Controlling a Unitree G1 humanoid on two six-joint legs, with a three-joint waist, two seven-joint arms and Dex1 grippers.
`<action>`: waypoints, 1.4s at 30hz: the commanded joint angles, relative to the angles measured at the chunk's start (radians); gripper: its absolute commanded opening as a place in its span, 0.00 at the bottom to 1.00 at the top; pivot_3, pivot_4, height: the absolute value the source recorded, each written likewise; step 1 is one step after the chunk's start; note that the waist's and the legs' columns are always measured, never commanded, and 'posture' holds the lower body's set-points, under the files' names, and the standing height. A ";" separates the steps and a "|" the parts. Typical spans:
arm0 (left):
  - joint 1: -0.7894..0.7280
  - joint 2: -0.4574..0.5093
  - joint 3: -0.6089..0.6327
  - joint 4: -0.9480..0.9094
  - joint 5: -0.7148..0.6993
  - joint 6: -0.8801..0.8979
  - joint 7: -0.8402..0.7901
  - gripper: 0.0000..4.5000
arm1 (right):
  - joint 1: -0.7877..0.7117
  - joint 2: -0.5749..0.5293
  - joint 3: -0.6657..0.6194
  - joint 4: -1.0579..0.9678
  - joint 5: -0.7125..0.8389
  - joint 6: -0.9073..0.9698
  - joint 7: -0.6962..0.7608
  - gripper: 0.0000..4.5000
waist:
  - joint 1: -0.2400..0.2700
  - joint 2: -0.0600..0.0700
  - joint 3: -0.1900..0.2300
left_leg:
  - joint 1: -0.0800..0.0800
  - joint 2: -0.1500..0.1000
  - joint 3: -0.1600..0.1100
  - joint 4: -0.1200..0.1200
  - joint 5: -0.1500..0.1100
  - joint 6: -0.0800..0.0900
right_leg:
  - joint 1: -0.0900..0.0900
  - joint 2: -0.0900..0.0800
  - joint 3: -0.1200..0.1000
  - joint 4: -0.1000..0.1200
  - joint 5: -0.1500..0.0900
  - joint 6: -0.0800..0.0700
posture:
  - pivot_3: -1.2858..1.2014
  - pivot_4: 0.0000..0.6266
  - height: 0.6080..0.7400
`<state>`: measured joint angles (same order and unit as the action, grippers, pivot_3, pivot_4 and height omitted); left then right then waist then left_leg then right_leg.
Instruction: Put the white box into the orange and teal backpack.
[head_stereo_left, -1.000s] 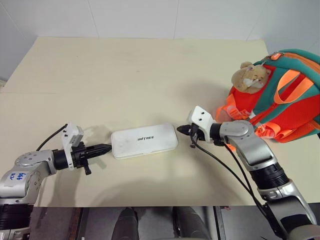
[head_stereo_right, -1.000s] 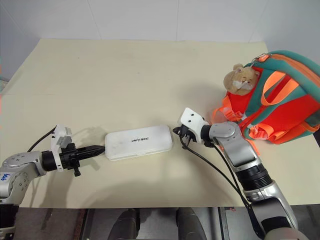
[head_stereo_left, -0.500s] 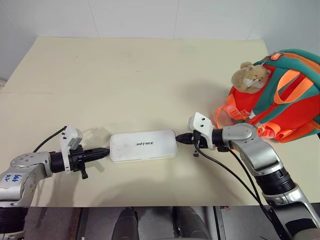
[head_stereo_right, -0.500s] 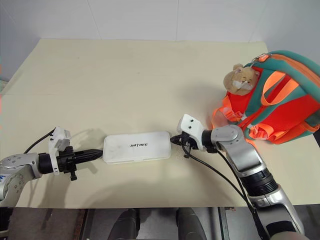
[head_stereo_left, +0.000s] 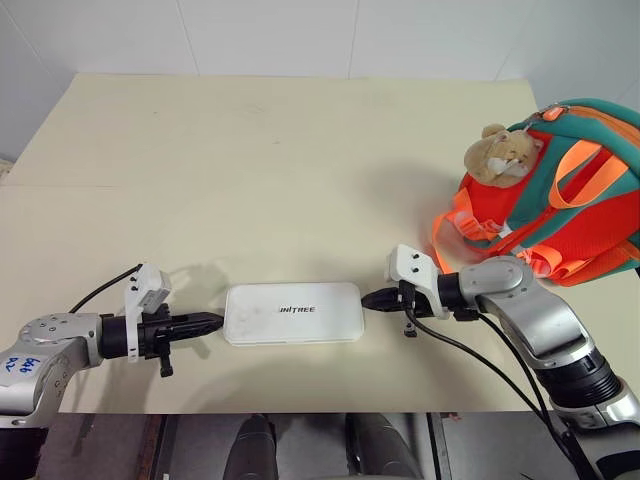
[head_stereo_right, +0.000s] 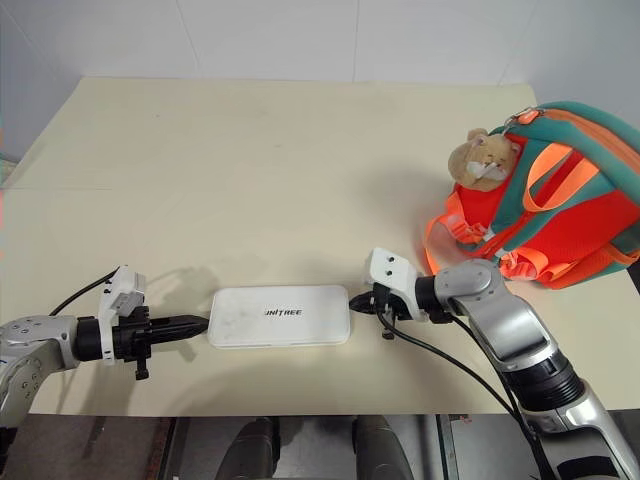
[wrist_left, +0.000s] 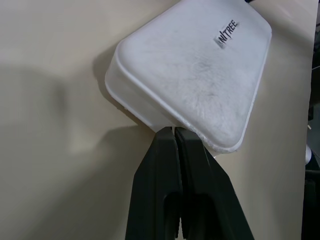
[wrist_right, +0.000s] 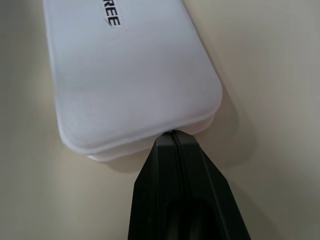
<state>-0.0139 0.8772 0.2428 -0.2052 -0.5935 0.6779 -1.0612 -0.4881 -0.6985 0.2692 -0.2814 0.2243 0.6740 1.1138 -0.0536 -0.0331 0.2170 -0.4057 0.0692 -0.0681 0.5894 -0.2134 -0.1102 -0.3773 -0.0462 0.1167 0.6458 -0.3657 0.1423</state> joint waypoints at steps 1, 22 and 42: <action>-0.004 0.009 0.016 -0.034 -0.024 -0.006 -0.017 0.01 | 0.007 -0.005 0.012 -0.049 0.029 -0.023 0.025 0.00 | 0.000 0.000 0.000 | 0.000 0.000 0.000 0.000 0.000 0.000 | 0.000 0.000 0.000 0.000 0.000 0.000 | 0.52 0.24 1.00; -0.047 0.069 0.126 0.087 0.021 0.079 0.122 0.43 | -0.025 -0.145 -0.078 0.105 -0.031 -0.162 0.043 0.14 | -0.001 0.000 0.000 | 0.000 0.000 0.000 0.000 0.000 0.000 | 0.000 0.000 0.000 0.000 0.000 0.000 | 0.52 0.24 1.00; -0.196 -0.042 0.266 0.285 -0.357 0.517 0.130 1.00 | 0.048 -0.149 -0.079 0.015 -0.026 -0.160 -0.016 0.99 | 0.000 0.000 0.000 | 0.000 0.000 0.000 0.002 0.000 0.000 | 0.000 0.000 0.000 0.002 0.000 0.000 | 0.52 0.24 1.00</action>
<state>-0.1998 0.8388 0.4788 0.0626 -0.9072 1.1545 -0.9327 -0.4470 -0.8492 0.2061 -0.2349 0.1992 0.5343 1.1052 -0.0539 -0.0329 0.2171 -0.4057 0.0692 -0.0685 0.5915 -0.2135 -0.1100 -0.3773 -0.0462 0.1164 0.6481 -0.3656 0.1426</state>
